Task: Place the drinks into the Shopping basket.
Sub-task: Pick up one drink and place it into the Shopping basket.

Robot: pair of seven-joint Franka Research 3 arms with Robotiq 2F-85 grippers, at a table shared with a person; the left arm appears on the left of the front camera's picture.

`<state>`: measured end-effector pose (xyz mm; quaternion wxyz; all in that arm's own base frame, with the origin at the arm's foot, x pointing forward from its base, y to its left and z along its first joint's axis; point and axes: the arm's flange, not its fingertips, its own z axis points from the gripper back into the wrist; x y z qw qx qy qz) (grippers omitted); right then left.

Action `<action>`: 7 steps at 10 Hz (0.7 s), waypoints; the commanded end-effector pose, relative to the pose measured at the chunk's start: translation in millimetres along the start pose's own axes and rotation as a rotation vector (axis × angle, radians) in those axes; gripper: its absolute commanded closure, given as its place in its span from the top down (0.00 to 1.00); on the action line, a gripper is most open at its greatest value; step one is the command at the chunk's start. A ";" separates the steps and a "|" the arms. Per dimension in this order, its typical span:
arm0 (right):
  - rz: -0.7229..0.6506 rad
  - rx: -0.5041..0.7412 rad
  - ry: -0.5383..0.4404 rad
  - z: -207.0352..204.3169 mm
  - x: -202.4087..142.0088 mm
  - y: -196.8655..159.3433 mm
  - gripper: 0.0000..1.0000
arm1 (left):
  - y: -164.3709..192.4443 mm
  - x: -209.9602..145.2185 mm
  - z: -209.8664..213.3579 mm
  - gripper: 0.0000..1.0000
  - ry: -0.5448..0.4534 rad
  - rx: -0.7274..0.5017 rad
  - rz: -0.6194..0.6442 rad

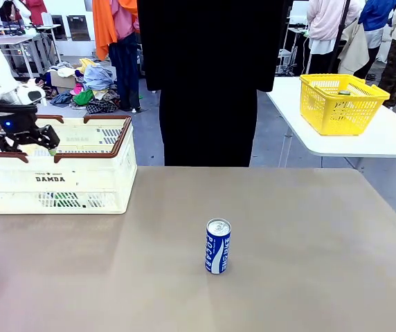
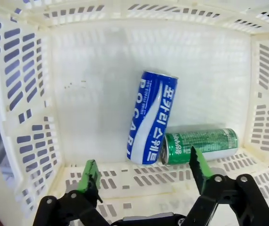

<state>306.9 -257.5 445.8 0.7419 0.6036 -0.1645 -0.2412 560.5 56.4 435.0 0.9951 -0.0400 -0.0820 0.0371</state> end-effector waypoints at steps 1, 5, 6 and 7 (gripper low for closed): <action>0.008 0.002 -0.003 -0.3 -2.0 1.6 1.00 | -3.2 -7.5 10.1 1.00 -0.029 0.023 0.012; 0.008 0.002 -0.003 -0.3 -2.0 1.6 1.00 | -19.2 -42.8 93.7 1.00 -0.092 -0.111 0.120; 0.008 0.002 -0.003 -0.3 -2.0 1.6 1.00 | -19.4 -66.8 119.1 1.00 -0.067 -0.214 0.132; 0.008 0.002 -0.003 -0.3 -2.0 1.6 1.00 | -13.7 -99.9 134.1 1.00 -0.041 -0.311 0.127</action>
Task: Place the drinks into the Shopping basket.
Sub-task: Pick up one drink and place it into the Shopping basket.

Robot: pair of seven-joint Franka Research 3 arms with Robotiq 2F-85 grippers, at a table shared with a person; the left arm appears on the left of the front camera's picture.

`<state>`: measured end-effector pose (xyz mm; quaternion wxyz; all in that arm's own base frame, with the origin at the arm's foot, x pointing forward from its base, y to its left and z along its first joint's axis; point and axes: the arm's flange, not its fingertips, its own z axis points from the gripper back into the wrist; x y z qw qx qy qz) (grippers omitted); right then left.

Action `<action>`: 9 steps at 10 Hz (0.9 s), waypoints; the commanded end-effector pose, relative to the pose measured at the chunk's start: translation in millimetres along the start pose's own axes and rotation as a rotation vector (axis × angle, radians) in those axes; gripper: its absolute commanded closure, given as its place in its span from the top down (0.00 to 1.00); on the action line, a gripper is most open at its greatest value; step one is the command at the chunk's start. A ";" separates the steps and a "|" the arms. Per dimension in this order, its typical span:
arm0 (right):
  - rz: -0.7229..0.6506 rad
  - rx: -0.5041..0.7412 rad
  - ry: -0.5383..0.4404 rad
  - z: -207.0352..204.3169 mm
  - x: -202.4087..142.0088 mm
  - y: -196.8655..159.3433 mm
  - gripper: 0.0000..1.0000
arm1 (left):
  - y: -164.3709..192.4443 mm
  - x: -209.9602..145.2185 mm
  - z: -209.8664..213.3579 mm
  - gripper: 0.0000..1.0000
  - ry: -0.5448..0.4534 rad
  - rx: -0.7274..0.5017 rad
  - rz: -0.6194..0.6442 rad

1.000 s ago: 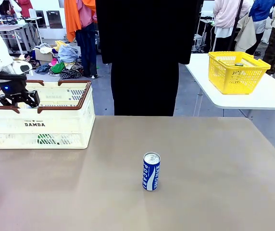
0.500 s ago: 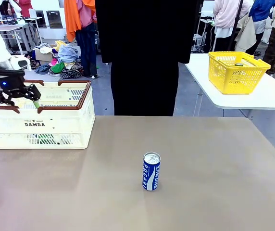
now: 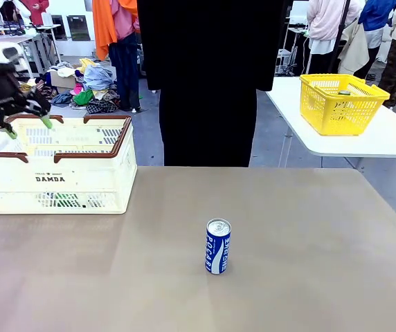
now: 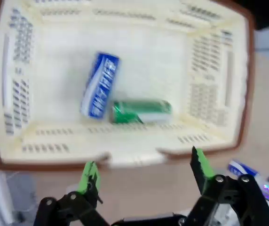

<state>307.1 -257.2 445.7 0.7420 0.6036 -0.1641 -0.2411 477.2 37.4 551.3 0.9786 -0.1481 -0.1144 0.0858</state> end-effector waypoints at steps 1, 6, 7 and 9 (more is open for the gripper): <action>0.009 0.002 -0.004 0.1 -2.1 1.6 1.00 | 34.1 -70.3 20.2 1.00 0.106 -0.206 0.040; 0.009 0.002 -0.004 0.1 -2.1 1.6 1.00 | 182.9 -204.3 -20.3 1.00 0.180 -0.865 0.099; 0.009 0.002 -0.004 0.1 -2.1 1.6 1.00 | 190.5 -205.7 -36.4 1.00 0.138 -0.920 0.089; 0.009 0.002 -0.004 0.1 -2.1 1.6 1.00 | 188.9 -222.9 -20.5 1.00 0.164 -0.839 0.111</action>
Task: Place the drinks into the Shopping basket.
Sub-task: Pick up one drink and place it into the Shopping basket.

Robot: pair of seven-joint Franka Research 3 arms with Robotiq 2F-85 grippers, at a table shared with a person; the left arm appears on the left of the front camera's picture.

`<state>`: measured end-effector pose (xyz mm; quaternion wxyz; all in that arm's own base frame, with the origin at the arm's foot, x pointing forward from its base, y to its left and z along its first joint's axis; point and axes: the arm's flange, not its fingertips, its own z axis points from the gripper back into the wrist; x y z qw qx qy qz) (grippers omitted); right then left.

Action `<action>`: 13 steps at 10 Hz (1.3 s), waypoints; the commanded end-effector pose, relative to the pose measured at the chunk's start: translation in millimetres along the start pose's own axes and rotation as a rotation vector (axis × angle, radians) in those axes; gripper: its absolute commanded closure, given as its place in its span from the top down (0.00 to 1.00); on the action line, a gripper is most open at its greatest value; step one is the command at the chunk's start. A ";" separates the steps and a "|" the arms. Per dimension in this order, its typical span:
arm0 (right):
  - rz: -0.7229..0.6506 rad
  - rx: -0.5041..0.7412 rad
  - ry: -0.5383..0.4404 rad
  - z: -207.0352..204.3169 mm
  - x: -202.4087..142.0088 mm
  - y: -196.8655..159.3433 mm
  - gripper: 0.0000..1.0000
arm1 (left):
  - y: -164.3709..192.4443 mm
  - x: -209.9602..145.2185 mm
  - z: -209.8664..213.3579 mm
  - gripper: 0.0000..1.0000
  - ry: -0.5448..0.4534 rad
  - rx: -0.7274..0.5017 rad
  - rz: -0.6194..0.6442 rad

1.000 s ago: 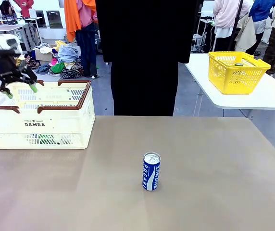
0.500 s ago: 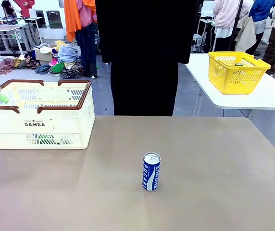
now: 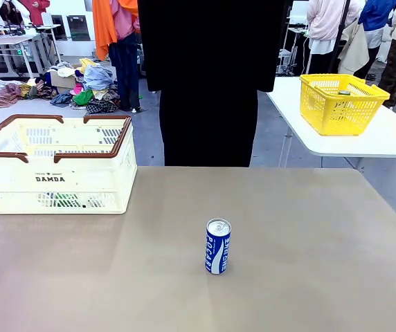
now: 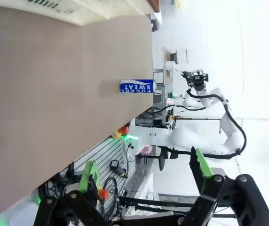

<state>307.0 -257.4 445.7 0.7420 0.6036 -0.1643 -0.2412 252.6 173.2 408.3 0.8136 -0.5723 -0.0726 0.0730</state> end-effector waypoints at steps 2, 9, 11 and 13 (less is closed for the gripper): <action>0.009 0.002 -0.004 -0.1 -2.1 1.7 1.00 | -22.5 -10.2 1.1 1.00 0.031 0.069 0.014; 0.009 0.002 -0.004 -0.1 -2.1 1.7 1.00 | -22.5 -10.2 1.1 1.00 0.031 0.069 0.014; 0.009 0.002 -0.004 -0.1 -2.1 1.7 1.00 | -22.5 -10.2 1.1 1.00 0.031 0.069 0.014; 0.009 0.002 -0.004 -0.1 -2.1 1.7 1.00 | -22.5 -10.2 1.1 1.00 0.031 0.069 0.014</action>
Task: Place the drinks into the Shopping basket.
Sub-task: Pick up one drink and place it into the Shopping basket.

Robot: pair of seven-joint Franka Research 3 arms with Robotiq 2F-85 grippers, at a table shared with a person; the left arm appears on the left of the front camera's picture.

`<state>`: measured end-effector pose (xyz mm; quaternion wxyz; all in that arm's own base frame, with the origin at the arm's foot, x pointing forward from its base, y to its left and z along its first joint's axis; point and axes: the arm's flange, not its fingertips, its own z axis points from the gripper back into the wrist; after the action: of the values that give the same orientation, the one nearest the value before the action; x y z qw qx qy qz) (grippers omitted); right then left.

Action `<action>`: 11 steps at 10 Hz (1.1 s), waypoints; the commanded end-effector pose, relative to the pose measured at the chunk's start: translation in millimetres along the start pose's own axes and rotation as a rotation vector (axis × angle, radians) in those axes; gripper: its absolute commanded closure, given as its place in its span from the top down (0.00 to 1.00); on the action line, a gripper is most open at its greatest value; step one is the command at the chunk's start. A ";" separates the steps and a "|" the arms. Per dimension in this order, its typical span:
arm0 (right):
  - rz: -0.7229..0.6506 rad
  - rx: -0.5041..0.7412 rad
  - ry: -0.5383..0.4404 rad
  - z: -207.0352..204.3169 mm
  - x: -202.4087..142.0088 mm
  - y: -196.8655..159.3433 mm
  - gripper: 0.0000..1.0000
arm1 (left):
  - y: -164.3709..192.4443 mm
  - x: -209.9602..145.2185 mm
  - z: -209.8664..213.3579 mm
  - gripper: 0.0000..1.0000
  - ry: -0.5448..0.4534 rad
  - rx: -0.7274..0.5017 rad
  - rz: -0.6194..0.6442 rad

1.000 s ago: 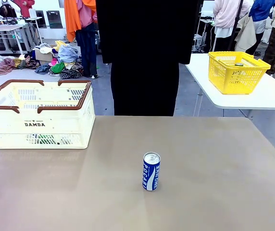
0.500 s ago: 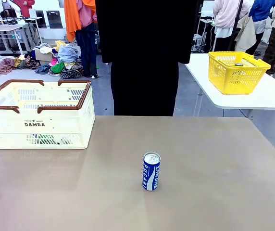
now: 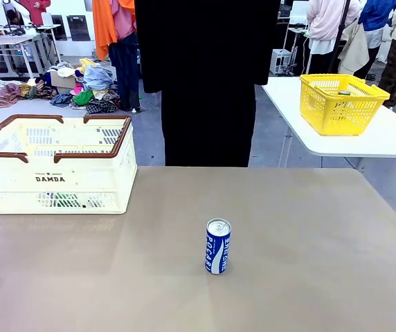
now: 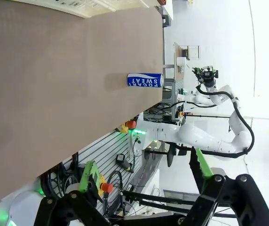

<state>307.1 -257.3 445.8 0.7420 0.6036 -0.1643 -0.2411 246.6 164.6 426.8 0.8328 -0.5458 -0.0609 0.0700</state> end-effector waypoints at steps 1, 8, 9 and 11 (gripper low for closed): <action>0.008 0.002 -0.004 -0.1 -2.1 1.6 1.00 | -2.3 -3.3 1.8 1.00 0.011 0.003 0.012; 0.008 0.002 -0.004 -0.1 -2.1 1.6 1.00 | -33.0 3.3 -21.3 1.00 0.134 0.026 -0.144; 0.008 0.002 -0.004 -0.1 -2.1 1.6 1.00 | -67.4 5.4 -48.3 1.00 0.250 0.044 -0.239; 0.008 0.002 -0.004 -0.1 -2.1 1.6 1.00 | -130.4 1.8 -108.9 1.00 0.357 0.079 -0.213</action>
<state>307.0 -257.3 445.9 0.7420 0.6035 -0.1644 -0.2410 266.8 39.2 485.9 0.8521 -0.5123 0.0095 -0.1066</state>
